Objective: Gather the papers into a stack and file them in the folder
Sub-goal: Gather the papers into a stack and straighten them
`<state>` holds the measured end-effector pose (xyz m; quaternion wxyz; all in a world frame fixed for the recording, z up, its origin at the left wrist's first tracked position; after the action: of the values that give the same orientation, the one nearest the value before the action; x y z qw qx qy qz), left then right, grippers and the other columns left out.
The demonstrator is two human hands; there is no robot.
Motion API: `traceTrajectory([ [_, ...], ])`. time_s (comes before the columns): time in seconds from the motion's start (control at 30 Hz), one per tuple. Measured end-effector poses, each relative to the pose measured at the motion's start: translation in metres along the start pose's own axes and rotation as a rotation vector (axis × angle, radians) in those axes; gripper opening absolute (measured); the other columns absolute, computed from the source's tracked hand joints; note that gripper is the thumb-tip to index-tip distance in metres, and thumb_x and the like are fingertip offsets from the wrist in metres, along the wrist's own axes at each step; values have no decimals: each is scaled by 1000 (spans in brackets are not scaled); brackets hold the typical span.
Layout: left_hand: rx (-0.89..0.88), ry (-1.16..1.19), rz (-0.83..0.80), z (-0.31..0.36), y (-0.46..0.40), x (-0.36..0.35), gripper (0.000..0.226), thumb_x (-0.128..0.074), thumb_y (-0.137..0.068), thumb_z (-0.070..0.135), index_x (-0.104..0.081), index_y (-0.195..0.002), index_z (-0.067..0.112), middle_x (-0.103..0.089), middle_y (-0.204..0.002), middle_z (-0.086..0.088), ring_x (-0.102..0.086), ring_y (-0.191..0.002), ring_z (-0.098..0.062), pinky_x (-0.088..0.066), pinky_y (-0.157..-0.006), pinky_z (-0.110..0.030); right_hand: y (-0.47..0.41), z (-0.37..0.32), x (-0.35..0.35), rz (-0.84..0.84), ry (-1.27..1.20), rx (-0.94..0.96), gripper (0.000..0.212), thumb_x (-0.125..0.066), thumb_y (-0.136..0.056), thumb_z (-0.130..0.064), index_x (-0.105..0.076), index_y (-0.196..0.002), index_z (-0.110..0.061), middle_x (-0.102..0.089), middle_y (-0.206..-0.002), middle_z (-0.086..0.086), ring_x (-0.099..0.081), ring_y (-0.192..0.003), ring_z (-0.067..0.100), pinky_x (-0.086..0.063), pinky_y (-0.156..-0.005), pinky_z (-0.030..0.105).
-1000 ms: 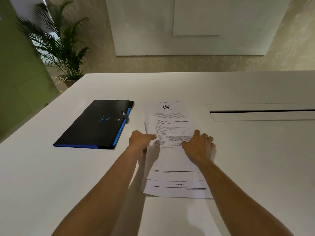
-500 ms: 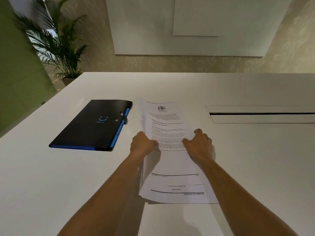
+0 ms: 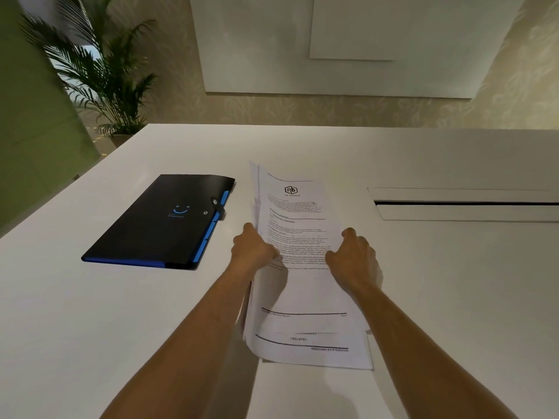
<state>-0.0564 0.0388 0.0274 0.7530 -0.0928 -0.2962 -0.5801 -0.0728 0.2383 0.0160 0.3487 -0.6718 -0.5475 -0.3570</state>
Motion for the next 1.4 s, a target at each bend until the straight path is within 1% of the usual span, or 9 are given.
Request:
traceTrajectory([
  [0.2,20,67,-53,-3,-9,6,58,-80,-76,14,-44,-121,11,-60,-120,-11,-58,-103,-24,-52,-82,-36,-1,1,-2,-6,7,16,45,-61,-85,-27,-49,-126,-12,-59,-114,12,-59,-98,32,-40,-67,33],
  [0.47,-64,-61,-24,6,-3,-4,58,-77,-78,25,-42,-122,12,-57,-119,-13,-56,-110,-30,-51,-93,-49,2,3,-2,-4,8,19,45,-60,-88,-26,-48,-129,-12,-59,-119,12,-59,-102,32,-43,-71,35],
  [0.63,-36,90,-79,6,-6,2,55,-77,-79,14,-43,-122,12,-58,-123,-10,-57,-105,-21,-51,-83,-33,3,2,-2,-6,18,29,43,-58,-90,-25,-47,-129,-10,-58,-119,13,-58,-103,32,-46,-76,37],
  [1.0,114,358,-249,6,-7,4,89,-74,-83,24,-16,-151,20,-38,-151,-4,-39,-134,-29,-34,-105,-45,5,6,-2,28,21,46,41,-59,-87,-29,-51,-124,-12,-61,-113,10,-62,-96,31,-49,-73,37],
  [1.07,117,377,-260,7,-6,5,85,-72,-84,23,-18,-150,26,-44,-147,-4,-44,-130,-30,-37,-106,-47,4,6,-3,21,9,45,43,-60,-87,-29,-50,-125,-11,-61,-115,11,-61,-98,31,-49,-74,37],
  [1.17,136,420,-322,14,-1,8,76,-69,-86,22,-25,-145,37,-65,-118,-4,-66,-99,-29,-57,-80,-48,3,7,-4,24,7,49,44,-61,-87,-29,-50,-126,-11,-61,-115,12,-62,-98,31,-51,-76,38],
  [1.23,126,399,-341,15,1,8,76,-70,-86,21,-26,-145,37,-65,-117,-5,-67,-94,-29,-58,-71,-43,3,8,-4,28,4,52,44,-61,-87,-30,-50,-126,-12,-61,-115,11,-62,-98,30,-52,-76,39],
  [1.33,63,385,-238,9,0,6,84,-75,-81,16,-26,-148,27,-49,-142,-9,-54,-120,-32,-46,-99,-50,2,10,-4,32,-10,47,44,-61,-86,-30,-50,-125,-13,-62,-114,10,-62,-98,30,-50,-74,38],
  [1.4,25,386,-97,3,-3,9,83,-77,-79,13,-30,-146,21,-44,-146,-8,-50,-121,-26,-42,-102,-42,1,11,-5,42,-4,54,43,-61,-86,-31,-50,-124,-14,-62,-112,9,-62,-96,29,-47,-70,35],
])
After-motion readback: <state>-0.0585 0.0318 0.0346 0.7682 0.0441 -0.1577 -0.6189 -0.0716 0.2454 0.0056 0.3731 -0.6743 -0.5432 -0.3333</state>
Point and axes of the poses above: each hand's wrist, its own y-axis away from the middle knuckle, its own x-axis out of the back of the hand, z = x × y, the point moved 2 cm from there along -y, towards the middle knuckle
